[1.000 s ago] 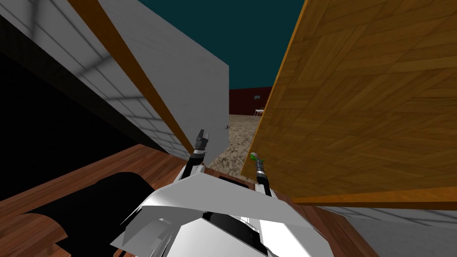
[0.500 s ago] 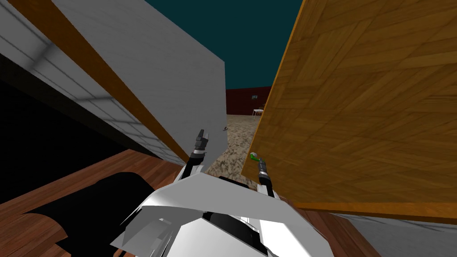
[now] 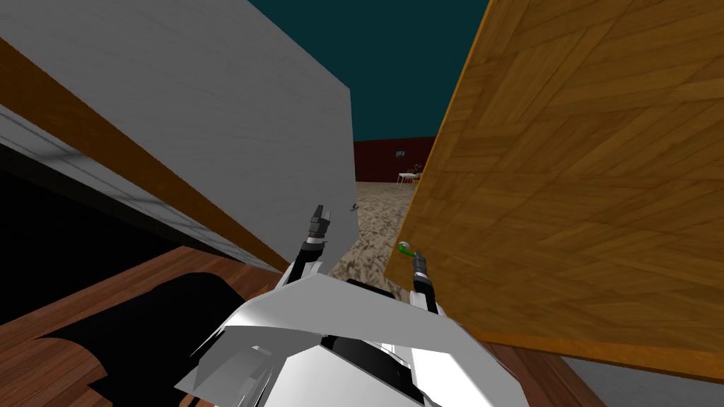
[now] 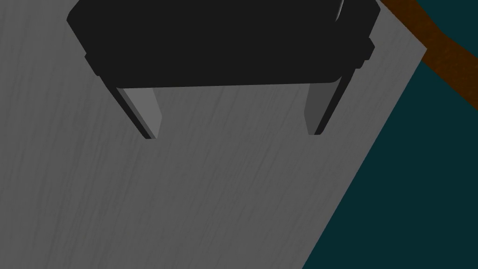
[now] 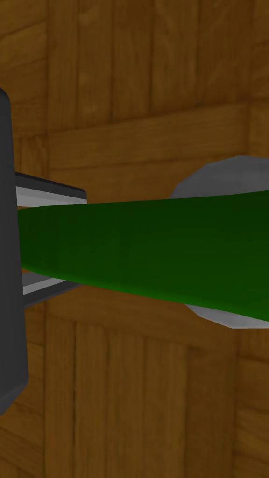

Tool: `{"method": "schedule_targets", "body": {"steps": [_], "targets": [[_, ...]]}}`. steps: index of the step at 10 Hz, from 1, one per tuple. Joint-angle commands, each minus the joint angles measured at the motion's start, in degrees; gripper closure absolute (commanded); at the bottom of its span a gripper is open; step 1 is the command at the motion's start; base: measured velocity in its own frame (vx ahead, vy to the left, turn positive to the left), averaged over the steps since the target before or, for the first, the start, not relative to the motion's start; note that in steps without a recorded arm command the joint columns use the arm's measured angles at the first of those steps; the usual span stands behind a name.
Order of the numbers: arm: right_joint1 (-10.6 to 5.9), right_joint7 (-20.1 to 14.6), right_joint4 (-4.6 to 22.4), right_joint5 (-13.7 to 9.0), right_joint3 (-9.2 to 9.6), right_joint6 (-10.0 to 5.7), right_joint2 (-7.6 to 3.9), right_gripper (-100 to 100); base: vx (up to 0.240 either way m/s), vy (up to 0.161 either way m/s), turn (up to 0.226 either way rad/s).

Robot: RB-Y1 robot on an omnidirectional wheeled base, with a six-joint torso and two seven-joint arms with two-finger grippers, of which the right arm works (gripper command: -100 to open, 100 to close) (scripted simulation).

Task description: Push the door open

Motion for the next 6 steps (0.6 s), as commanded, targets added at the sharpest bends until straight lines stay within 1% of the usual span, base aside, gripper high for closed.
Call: {"method": "schedule_targets", "body": {"steps": [1,3,6], "targets": [[-0.64,0.8,0.4,-0.8,-1.90,-1.11,-0.32,100,0.204,0.045,-0.097],[-0.81,1.3,0.5,-1.3,-2.94,-1.13,0.15,100,0.169,0.041,-0.068],[-1.11,2.2,0.7,-2.2,-4.83,-1.17,1.52,100,0.182,0.060,-0.087]]}}
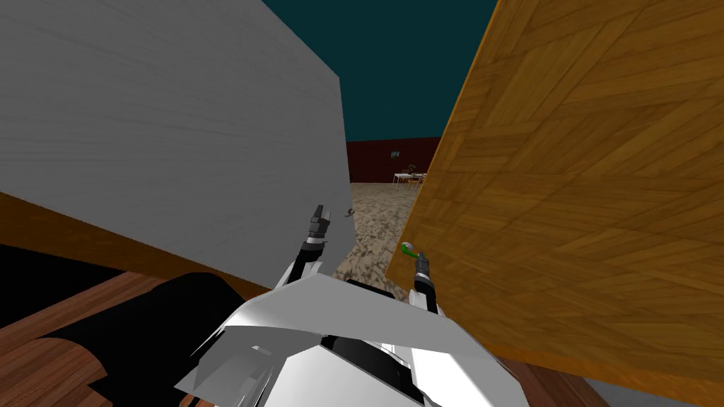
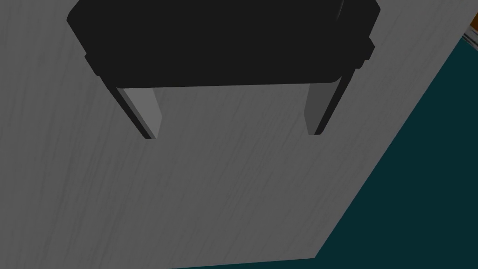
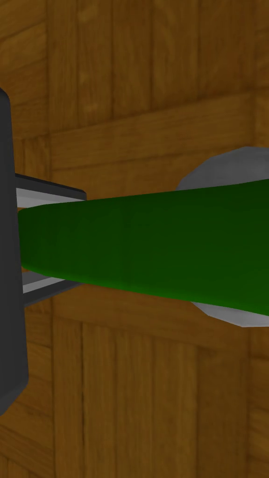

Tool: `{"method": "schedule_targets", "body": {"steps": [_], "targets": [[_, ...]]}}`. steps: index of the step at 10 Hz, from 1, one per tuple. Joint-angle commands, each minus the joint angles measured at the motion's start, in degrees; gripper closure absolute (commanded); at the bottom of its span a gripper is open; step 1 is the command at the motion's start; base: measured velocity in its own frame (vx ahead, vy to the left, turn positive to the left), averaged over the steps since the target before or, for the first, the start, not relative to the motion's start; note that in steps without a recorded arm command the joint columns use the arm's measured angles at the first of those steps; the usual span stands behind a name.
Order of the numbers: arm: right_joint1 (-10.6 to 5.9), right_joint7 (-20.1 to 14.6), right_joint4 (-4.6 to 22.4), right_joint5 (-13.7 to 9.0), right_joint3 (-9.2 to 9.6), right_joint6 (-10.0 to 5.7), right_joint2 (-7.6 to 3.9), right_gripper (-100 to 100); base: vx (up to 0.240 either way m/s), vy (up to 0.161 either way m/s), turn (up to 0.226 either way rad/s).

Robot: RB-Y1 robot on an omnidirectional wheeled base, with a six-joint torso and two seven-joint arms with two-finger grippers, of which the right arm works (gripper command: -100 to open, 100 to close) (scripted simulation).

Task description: Push the door open

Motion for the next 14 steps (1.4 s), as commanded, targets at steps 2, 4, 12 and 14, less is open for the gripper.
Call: {"method": "schedule_targets", "body": {"steps": [2,4,12,14], "targets": [[-0.37,0.8,-0.3,-0.8,-1.77,-0.18,0.91,100,0.174,0.058,-0.085],[-0.50,1.2,-0.2,-1.2,-2.64,-0.20,1.98,100,0.167,0.065,-0.075],[-0.60,2.8,-0.2,-3.2,-5.79,-0.10,0.27,100,0.144,-0.009,-0.049],[-0.65,3.0,-0.2,-3.5,-6.16,-0.16,-0.20,100,0.135,-0.030,-0.026]]}}
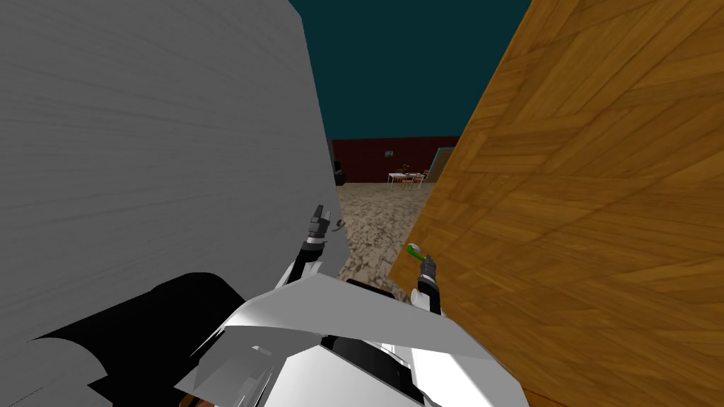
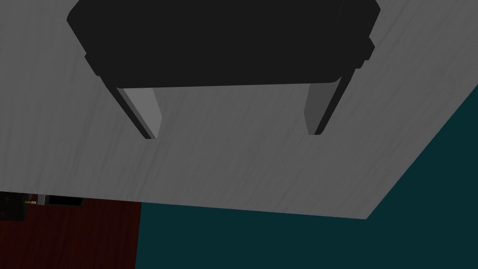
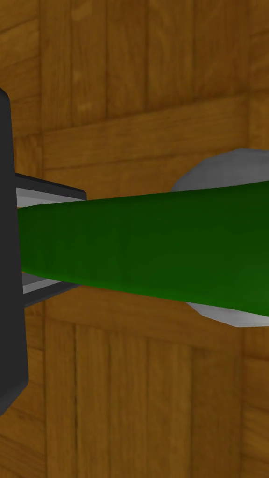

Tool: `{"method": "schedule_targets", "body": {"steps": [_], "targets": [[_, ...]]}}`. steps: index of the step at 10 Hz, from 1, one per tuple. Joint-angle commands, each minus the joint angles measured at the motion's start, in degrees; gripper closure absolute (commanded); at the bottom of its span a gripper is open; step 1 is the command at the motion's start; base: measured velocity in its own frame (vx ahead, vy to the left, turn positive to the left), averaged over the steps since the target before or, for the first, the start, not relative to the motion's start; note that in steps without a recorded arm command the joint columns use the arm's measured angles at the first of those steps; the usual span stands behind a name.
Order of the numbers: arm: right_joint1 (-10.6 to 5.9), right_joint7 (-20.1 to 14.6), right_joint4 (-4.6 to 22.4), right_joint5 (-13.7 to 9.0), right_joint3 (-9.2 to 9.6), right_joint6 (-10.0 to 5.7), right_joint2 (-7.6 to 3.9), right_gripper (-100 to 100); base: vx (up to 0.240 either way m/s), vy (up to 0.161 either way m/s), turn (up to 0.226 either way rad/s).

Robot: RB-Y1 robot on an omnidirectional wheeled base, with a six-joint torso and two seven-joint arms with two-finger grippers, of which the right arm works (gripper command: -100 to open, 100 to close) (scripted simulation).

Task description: Push the door open

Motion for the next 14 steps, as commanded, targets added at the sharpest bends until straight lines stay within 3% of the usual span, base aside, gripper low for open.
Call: {"method": "schedule_targets", "body": {"steps": [1,6,12,14], "targets": [[0.31,0.4,-1.0,-0.9,-1.30,0.17,-1.71,100,0.154,-0.049,-0.074],[0.03,1.9,-0.9,-2.8,-3.42,-0.20,-2.96,100,0.189,-0.023,-0.067],[-0.29,3.7,-0.7,-5.1,-5.97,-0.65,-2.57,100,0.168,-0.011,-0.072],[-0.29,3.7,-0.7,-5.1,-5.97,-0.65,-2.57,100,0.093,0.006,-0.023]]}}
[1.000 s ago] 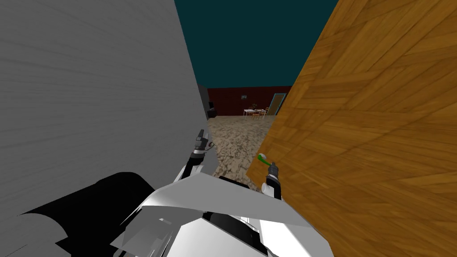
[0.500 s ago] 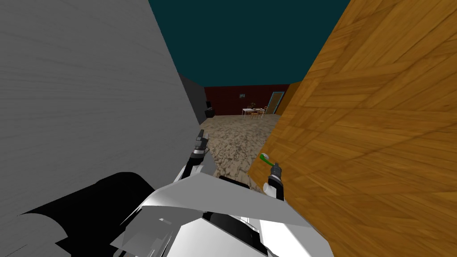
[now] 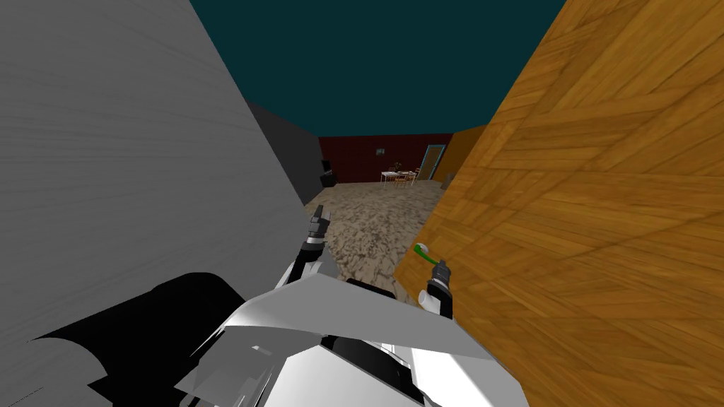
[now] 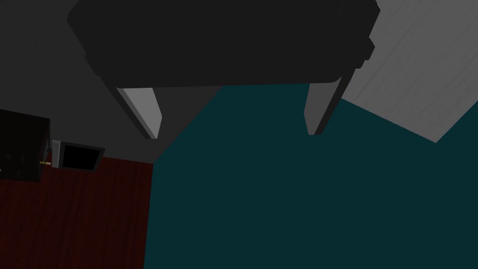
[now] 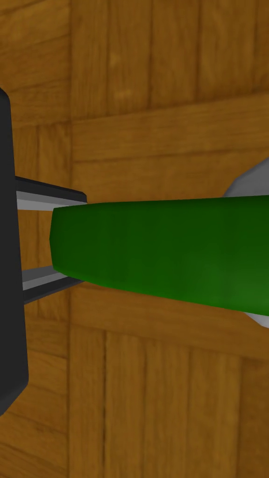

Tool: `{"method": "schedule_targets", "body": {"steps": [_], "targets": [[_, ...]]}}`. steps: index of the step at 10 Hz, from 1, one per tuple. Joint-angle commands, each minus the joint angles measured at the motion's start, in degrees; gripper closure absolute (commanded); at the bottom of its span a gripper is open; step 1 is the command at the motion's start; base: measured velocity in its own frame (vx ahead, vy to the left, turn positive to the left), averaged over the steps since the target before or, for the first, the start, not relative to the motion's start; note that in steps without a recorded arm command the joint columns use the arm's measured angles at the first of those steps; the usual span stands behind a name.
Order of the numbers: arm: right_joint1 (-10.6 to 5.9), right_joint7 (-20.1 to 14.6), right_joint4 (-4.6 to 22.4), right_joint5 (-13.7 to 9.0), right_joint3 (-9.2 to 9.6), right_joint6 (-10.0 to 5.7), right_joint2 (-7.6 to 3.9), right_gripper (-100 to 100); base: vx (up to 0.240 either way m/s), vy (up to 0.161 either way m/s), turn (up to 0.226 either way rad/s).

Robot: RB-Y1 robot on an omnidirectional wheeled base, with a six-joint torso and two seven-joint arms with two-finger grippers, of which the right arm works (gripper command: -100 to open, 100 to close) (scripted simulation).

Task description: Push the door open

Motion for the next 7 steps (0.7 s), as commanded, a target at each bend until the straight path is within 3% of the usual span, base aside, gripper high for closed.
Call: {"method": "schedule_targets", "body": {"steps": [1,3,4,5,7], "targets": [[-0.37,0.7,0.5,-1.1,-1.64,-1.06,-0.16,100,0.145,0.031,-0.094],[-0.42,1.1,0.5,-1.5,-2.10,-1.14,0.25,100,0.194,0.026,-0.095],[-0.42,1.1,0.5,-1.5,-2.10,-1.14,0.25,100,0.042,0.001,-0.004],[-0.53,1.7,0.6,-2.3,-2.92,-1.29,1.24,100,0.123,-0.005,-0.073],[-0.60,2.1,0.6,-2.8,-3.47,-1.38,2.06,100,0.182,0.033,-0.077]]}}
